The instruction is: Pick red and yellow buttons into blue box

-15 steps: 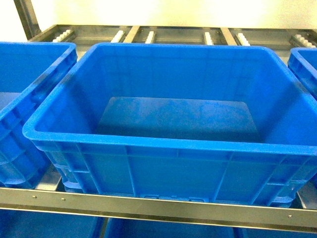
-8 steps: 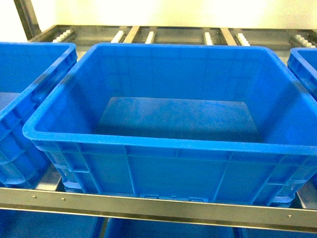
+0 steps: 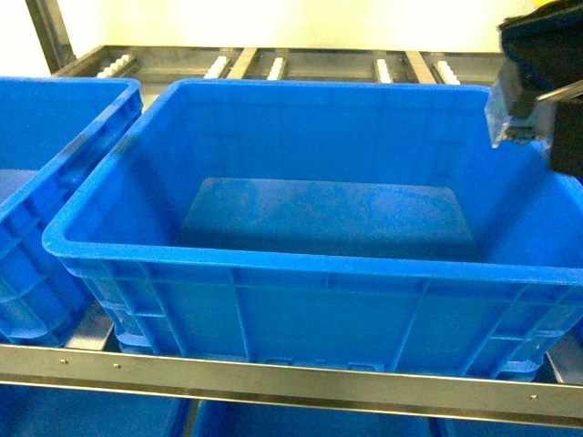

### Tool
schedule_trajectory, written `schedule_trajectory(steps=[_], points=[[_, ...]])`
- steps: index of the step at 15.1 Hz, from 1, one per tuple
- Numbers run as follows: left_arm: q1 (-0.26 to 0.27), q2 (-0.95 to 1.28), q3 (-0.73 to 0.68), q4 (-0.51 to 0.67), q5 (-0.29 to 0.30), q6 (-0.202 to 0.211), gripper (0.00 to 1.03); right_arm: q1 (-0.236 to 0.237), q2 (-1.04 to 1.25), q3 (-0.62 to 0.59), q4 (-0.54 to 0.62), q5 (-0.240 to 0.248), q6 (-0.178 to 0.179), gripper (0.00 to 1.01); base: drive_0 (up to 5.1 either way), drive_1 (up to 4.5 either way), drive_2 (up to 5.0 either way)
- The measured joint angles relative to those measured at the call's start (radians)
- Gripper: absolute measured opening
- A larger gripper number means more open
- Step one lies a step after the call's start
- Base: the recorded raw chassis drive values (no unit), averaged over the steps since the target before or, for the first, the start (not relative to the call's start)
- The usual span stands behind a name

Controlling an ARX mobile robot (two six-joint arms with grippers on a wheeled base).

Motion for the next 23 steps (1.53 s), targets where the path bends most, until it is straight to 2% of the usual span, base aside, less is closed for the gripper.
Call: schedule_trajectory(steps=[1, 2, 4, 6, 10, 12, 13, 16, 17, 19, 21, 22, 23], points=[[0.0, 0.0, 0.0, 0.0, 0.0, 0.0, 0.23, 0.018, 0.061, 0.032, 0.024, 0.001, -0.025, 0.3, 0.0, 0.0, 0.0], [0.0, 0.0, 0.0, 0.0, 0.0, 0.0, 0.23, 0.029, 0.123, 0.09, -0.026, -0.002, -0.037, 0.3, 0.0, 0.0, 0.0], [0.0, 0.0, 0.0, 0.0, 0.0, 0.0, 0.23, 0.026, 0.237, 0.21, -0.161, 0.0, -0.053, 0.3, 0.0, 0.0, 0.0], [0.0, 0.0, 0.0, 0.0, 0.0, 0.0, 0.23, -0.002, 0.338, 0.313, -0.298, -0.003, -0.055, 0.3, 0.0, 0.0, 0.0], [0.0, 0.0, 0.0, 0.0, 0.0, 0.0, 0.23, -0.043, 0.405, 0.382, -0.322, 0.018, -0.079, 0.3, 0.0, 0.0, 0.0], [0.0, 0.0, 0.0, 0.0, 0.0, 0.0, 0.23, -0.073, 0.482, 0.463, -0.321, 0.048, -0.125, 0.3, 0.0, 0.0, 0.0], [0.0, 0.0, 0.0, 0.0, 0.0, 0.0, 0.23, -0.085, 0.574, 0.516, -0.315, 0.078, -0.154, 0.3, 0.0, 0.0, 0.0], [0.0, 0.0, 0.0, 0.0, 0.0, 0.0, 0.23, -0.111, 0.617, 0.533, -0.297, 0.146, -0.159, 0.3, 0.0, 0.0, 0.0], [0.0, 0.0, 0.0, 0.0, 0.0, 0.0, 0.23, -0.117, 0.616, 0.532, -0.294, 0.15, -0.159, 0.3, 0.0, 0.0, 0.0], [0.0, 0.0, 0.0, 0.0, 0.0, 0.0, 0.23, -0.116, 0.616, 0.529, -0.294, 0.15, -0.16, 0.54, 0.0, 0.0, 0.0], [0.0, 0.0, 0.0, 0.0, 0.0, 0.0, 0.23, -0.116, 0.616, 0.529, -0.294, 0.15, -0.16, 0.83, 0.0, 0.0, 0.0], [0.0, 0.0, 0.0, 0.0, 0.0, 0.0, 0.23, -0.116, 0.616, 0.529, -0.294, 0.15, -0.16, 0.94, 0.0, 0.0, 0.0], [0.0, 0.0, 0.0, 0.0, 0.0, 0.0, 0.23, -0.116, 0.616, 0.529, -0.294, 0.15, -0.16, 0.99, 0.0, 0.0, 0.0]])
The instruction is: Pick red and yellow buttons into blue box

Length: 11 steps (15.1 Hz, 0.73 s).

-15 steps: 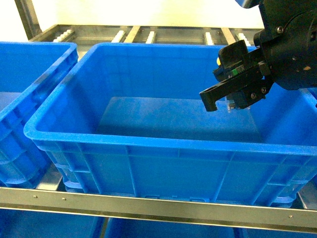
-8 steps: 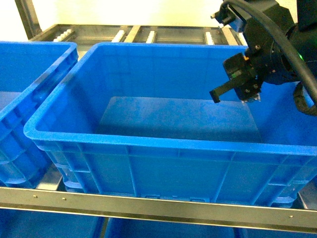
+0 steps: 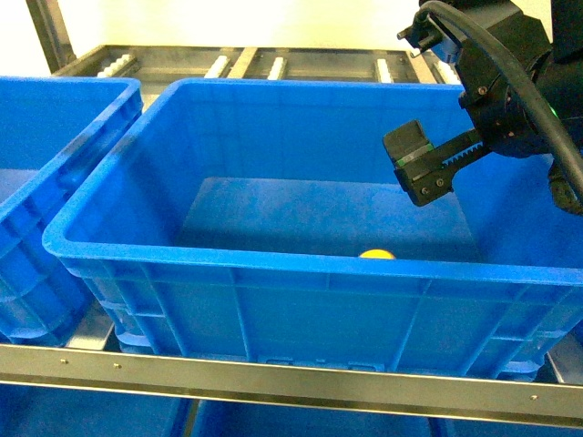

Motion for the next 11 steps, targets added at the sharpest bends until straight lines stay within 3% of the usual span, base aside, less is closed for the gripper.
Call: schedule_trajectory(steps=[3, 7, 8, 11], points=[[0.0, 0.0, 0.0, 0.0, 0.0, 0.0, 0.23, 0.0, -0.004, -0.005, 0.004, -0.001, 0.004, 0.98, 0.0, 0.0, 0.0], [0.002, 0.0, 0.0, 0.001, 0.0, 0.0, 0.23, 0.051, -0.368, -0.367, 0.14, -0.027, 0.061, 0.98, 0.0, 0.0, 0.0], [0.002, 0.0, 0.0, 0.0, -0.001, 0.0, 0.23, 0.044, -0.462, -0.467, 0.149, -0.025, 0.061, 0.98, 0.0, 0.0, 0.0], [0.002, 0.0, 0.0, 0.0, 0.0, 0.0, 0.23, -0.058, -0.568, -0.573, 0.198, -0.082, 0.048, 0.98, 0.0, 0.0, 0.0]])
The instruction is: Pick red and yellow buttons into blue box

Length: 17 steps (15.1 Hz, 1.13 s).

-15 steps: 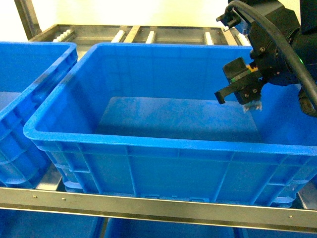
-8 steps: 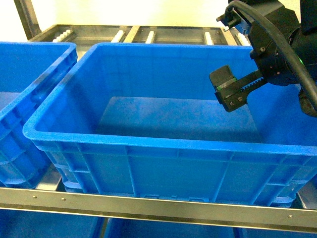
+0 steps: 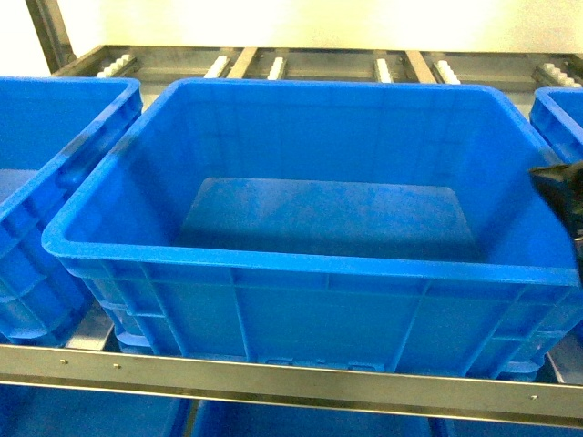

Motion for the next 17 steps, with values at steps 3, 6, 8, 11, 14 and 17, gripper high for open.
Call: schedule_trajectory(steps=[3, 6, 8, 11, 14, 17], points=[[0.0, 0.0, 0.0, 0.0, 0.0, 0.0, 0.23, -0.228, -0.04, -0.018, 0.086, -0.117, -0.051, 0.98, 0.0, 0.0, 0.0], [0.0, 0.0, 0.0, 0.0, 0.0, 0.0, 0.23, -0.338, -0.101, -0.04, 0.095, -0.186, -0.072, 0.98, 0.0, 0.0, 0.0], [0.0, 0.0, 0.0, 0.0, 0.0, 0.0, 0.23, -0.391, -0.145, -0.044, 0.09, -0.23, -0.089, 0.98, 0.0, 0.0, 0.0], [0.0, 0.0, 0.0, 0.0, 0.0, 0.0, 0.23, -0.453, -0.234, -0.076, 0.068, -0.275, -0.096, 0.98, 0.0, 0.0, 0.0], [0.0, 0.0, 0.0, 0.0, 0.0, 0.0, 0.23, -0.515, -0.293, -0.127, 0.039, -0.285, -0.097, 0.98, 0.0, 0.0, 0.0], [0.0, 0.0, 0.0, 0.0, 0.001, 0.0, 0.23, -0.525, -0.24, -0.177, 0.045, -0.255, -0.13, 0.98, 0.0, 0.0, 0.0]])
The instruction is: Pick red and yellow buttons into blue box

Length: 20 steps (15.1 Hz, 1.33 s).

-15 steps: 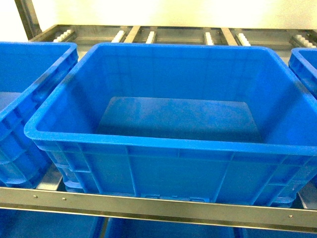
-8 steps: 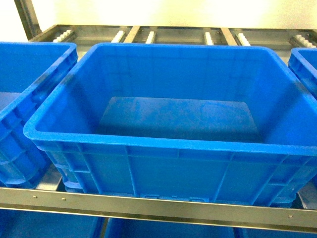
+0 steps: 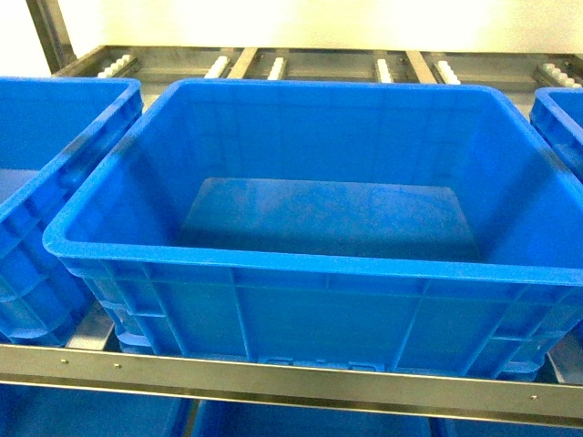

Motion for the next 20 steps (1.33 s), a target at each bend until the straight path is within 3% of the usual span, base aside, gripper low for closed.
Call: schedule_trajectory(steps=[3, 5, 7, 10, 12, 16, 20], points=[[0.0, 0.0, 0.0, -0.001, -0.001, 0.0, 0.23, 0.0, -0.003, -0.005, 0.005, 0.0, -0.008, 0.98, 0.0, 0.0, 0.0], [-0.042, 0.035, 0.04, -0.047, 0.027, 0.001, 0.23, 0.0, -0.003, -0.005, 0.004, 0.0, -0.008, 0.98, 0.0, 0.0, 0.0], [-0.11, 0.155, 0.202, -0.058, 0.072, 0.024, 0.23, 0.0, -0.003, -0.005, 0.004, 0.0, -0.011, 0.98, 0.0, 0.0, 0.0], [-0.199, 0.434, 0.44, -0.098, 0.055, 0.078, 0.23, 0.0, -0.003, -0.005, 0.004, 0.0, -0.011, 0.98, 0.0, 0.0, 0.0], [-0.223, 0.618, 0.601, -0.166, 0.074, 0.077, 0.23, 0.0, -0.003, -0.005, 0.004, 0.0, -0.011, 0.98, 0.0, 0.0, 0.0], [-0.241, 0.985, 0.964, -0.324, 0.105, 0.04, 0.23, 0.0, -0.003, -0.005, 0.004, 0.0, -0.011, 0.98, 0.0, 0.0, 0.0], [-0.306, 1.23, 1.233, -0.467, 0.154, -0.037, 0.23, 0.0, -0.003, -0.005, 0.004, 0.0, -0.011, 0.98, 0.0, 0.0, 0.0]])
